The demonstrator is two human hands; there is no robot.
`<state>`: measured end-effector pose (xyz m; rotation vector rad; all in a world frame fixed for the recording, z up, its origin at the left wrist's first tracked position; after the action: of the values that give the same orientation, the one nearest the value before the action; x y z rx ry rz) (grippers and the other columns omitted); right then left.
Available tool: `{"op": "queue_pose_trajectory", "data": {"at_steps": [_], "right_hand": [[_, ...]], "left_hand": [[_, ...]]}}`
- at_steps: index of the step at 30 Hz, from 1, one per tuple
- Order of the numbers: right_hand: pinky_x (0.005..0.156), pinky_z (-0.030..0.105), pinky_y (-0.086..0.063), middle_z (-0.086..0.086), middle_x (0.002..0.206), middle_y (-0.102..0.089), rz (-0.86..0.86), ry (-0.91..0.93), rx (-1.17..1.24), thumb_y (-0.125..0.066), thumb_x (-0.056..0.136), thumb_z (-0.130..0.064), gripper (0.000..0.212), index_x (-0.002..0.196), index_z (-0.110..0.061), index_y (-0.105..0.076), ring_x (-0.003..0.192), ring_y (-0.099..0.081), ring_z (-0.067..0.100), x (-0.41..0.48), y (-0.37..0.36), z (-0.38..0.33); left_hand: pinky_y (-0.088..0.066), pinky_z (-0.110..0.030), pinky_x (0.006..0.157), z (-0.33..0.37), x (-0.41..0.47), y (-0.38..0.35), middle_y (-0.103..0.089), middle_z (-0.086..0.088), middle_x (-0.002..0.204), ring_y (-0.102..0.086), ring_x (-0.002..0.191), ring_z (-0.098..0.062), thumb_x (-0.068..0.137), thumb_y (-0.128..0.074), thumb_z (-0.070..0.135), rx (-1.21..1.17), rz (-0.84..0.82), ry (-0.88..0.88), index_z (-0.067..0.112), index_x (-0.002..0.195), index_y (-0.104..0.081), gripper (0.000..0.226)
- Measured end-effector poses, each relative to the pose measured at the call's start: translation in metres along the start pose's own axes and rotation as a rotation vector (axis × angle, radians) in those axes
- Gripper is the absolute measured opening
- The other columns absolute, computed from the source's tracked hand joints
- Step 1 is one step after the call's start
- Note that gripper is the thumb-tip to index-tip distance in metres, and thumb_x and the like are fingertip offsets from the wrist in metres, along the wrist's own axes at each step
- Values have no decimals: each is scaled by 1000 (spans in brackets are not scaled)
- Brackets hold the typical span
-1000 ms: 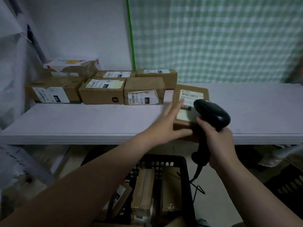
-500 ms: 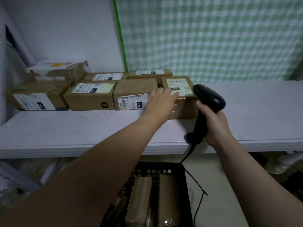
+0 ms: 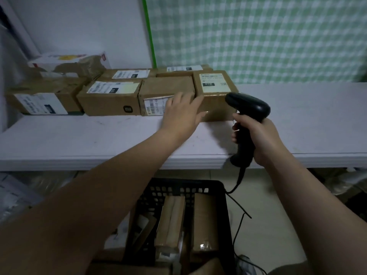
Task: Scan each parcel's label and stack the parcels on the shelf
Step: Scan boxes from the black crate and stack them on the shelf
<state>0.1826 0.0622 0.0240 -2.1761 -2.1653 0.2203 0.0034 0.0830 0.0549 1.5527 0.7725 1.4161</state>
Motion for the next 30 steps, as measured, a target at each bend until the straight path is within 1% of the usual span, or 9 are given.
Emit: {"op": "queue_pose_trajectory", "data": {"at_steps": [3, 9, 13, 17, 20, 22, 24, 27, 30], "right_hand": [[60, 32, -51, 10, 71, -61, -106, -22, -206, -69, 87, -15, 10, 89, -6, -65, 59, -59, 21, -19, -9, 9], [54, 23, -51, 7, 65, -61, -471, -155, -575, -73, 84, -14, 8, 85, -9, -66, 53, -60, 13, -91, -45, 67], [48, 19, -47, -7, 53, -59, -555, -263, -682, -73, 84, -11, 12, 78, -16, -64, 48, -54, 10, -131, -61, 128], [55, 31, -47, 4, 60, -59, -538, -394, -743, -73, 84, -17, 10, 82, -11, -65, 54, -56, 19, -149, -65, 181], [51, 25, -47, -2, 54, -60, -558, -425, -767, -71, 86, -16, 10, 81, -12, -64, 49, -56, 11, -156, -75, 198], [57, 27, -50, 1, 62, -61, -600, -417, -796, -71, 86, -14, 8, 88, -10, -65, 53, -56, 12, -160, -84, 205], [60, 28, -50, 4, 67, -61, -644, -418, -843, -72, 86, -14, 12, 92, -8, -64, 56, -56, 13, -163, -92, 212], [54, 21, -49, 3, 69, -60, -675, -434, -901, -70, 87, -13, 12, 96, -8, -64, 56, -56, 11, -165, -98, 222], [55, 22, -49, 2, 70, -61, -679, -464, -940, -69, 87, -13, 8, 92, -12, -63, 57, -56, 11, -164, -102, 230]], "left_hand": [[-25, -41, 104, -18, -60, -2, -47, -6, 140, -36, 130, -27, 97, -47, 40, -42, -56, 14, 20, 135, -51, 43], [-46, -47, 89, -46, -198, -31, -63, -13, 121, -59, 110, -34, 85, -45, 44, -78, -120, 63, 12, 111, -68, 47], [-48, -47, 92, -51, -271, -73, -62, -11, 124, -57, 116, -33, 86, -50, 45, -106, -379, 110, 14, 114, -68, 45], [-28, -42, 111, -51, -318, -99, -41, -4, 145, -33, 135, -23, 96, -49, 40, -99, -598, 74, 19, 138, -47, 48], [-33, -38, 101, -53, -335, -113, -46, -3, 139, -42, 126, -22, 99, -44, 38, -138, -715, 31, 19, 134, -50, 40], [-36, -34, 96, -55, -356, -130, -53, 0, 133, -47, 120, -19, 100, -42, 34, -182, -893, -33, 21, 128, -57, 35], [-36, -35, 101, -61, -381, -147, -53, -1, 136, -46, 124, -19, 100, -39, 35, -154, -1059, -87, 22, 129, -58, 37], [-24, -41, 114, -77, -408, -167, -29, -1, 155, -28, 140, -24, 99, -43, 39, -127, -1186, -44, 26, 144, -40, 47], [-9, -46, 118, -88, -416, -177, -3, 0, 162, -7, 146, -30, 93, -52, 47, -97, -1216, -30, 31, 152, -16, 71]]}}
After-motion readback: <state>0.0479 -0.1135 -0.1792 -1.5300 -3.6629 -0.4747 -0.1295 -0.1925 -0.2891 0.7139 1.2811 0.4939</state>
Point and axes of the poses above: each hand's wrist, its own x-axis towards the middle knuckle, its own y-axis out of the back of the hand, z = x × y, the point moved 7 cm from there along x, towards the middle knuckle
